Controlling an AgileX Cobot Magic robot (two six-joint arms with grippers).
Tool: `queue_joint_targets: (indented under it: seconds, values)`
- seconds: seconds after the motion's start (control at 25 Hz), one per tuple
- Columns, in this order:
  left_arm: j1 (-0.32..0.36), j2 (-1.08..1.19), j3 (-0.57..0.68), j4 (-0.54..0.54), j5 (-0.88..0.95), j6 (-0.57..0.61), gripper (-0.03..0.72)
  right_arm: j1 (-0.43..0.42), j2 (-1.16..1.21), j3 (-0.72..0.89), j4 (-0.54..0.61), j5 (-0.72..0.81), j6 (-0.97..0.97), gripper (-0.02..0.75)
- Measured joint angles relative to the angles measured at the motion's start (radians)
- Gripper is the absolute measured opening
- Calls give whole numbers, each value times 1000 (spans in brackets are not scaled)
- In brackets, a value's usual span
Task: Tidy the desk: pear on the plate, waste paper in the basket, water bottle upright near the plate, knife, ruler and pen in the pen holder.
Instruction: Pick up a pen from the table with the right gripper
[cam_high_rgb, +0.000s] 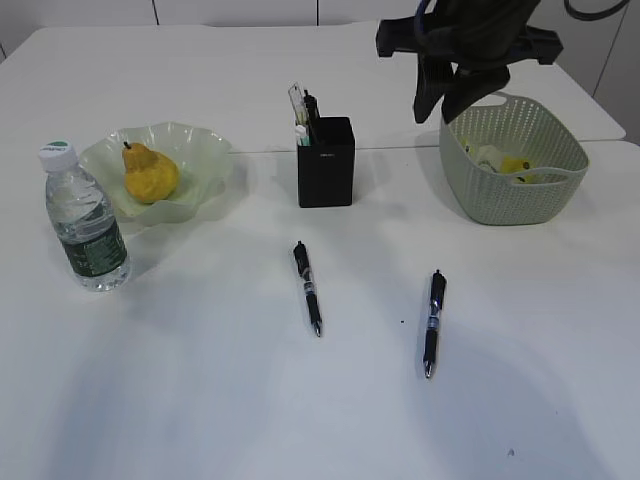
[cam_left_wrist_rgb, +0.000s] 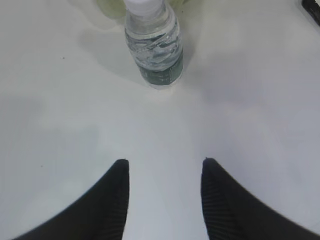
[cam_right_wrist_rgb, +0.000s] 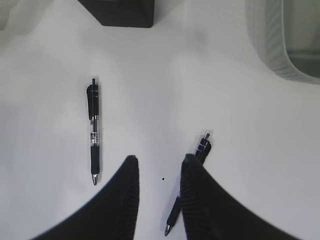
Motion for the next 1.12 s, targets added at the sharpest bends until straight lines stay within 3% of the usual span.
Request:
queue_joint_targets:
  seconds: [0.28, 0.52, 0.68, 1.12]
  values:
    - [0, 0, 0, 8, 13, 0, 330, 0, 0, 0, 16, 1, 81, 251]
    - [0, 0, 0, 10, 38, 0, 330, 0, 0, 0, 13, 2, 190, 375]
    - [0, 0, 0, 10, 57, 0, 330, 0, 0, 12, -16, 2, 218, 402]
    - [0, 0, 0, 10, 60, 0, 330, 0, 23, 318, -27, -2, 263, 407]
